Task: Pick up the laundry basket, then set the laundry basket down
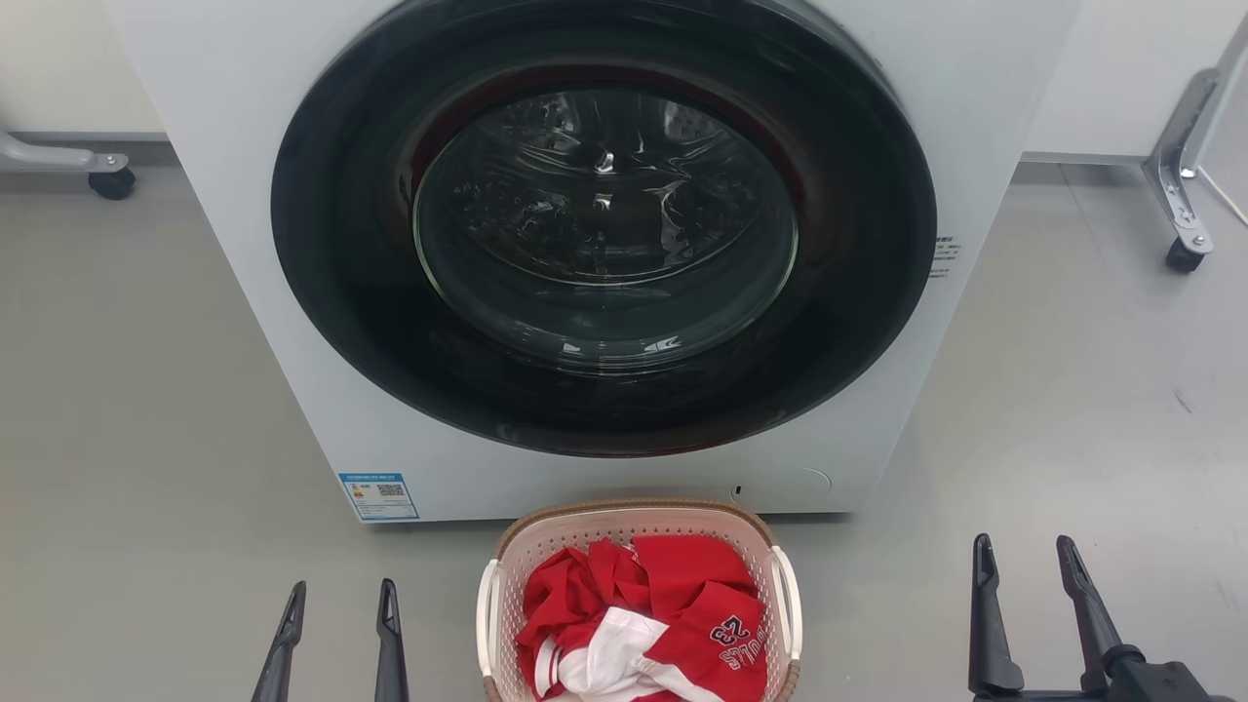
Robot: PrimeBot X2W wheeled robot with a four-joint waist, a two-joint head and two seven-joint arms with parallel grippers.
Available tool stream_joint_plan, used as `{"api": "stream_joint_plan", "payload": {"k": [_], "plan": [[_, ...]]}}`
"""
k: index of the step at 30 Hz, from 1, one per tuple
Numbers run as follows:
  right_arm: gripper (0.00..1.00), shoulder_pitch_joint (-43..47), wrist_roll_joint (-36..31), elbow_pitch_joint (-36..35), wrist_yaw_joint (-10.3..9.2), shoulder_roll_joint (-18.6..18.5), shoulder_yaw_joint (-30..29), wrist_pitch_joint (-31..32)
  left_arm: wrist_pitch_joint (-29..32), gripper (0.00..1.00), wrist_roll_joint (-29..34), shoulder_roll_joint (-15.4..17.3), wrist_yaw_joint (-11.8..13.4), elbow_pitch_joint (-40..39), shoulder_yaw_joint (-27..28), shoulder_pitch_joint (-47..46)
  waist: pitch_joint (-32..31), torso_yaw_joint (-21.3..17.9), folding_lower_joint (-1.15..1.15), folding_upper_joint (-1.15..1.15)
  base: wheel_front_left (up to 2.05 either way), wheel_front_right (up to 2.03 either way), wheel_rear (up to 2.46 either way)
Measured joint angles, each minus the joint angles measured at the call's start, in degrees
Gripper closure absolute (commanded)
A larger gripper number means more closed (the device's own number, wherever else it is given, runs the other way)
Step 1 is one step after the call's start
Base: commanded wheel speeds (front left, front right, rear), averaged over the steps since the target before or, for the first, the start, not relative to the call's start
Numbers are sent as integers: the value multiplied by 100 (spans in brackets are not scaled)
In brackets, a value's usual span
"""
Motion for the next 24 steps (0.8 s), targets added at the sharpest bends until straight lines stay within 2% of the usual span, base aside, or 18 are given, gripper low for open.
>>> {"api": "stream_joint_plan", "payload": {"k": [13,14,19,24], "plan": [[0,90,-44,-82,0,18,-58,-24,0,0,7,-11,0,-23,5,2,7,-20,0,0,0,0,0],[100,90,-44,-83,-1,20,-70,-24,0,100,8,-11,0,-34,-15,2,8,-22,0,0,0,0,0],[100,110,-32,277,1,41,-49,19,11,100,-18,-16,1,303,-48,7,9,-25,0,0,0,0,0],[100,102,175,336,58,43,-80,66,67,100,-222,-16,-55,376,-15,2,11,-40,0,1,0,0,0]]}}
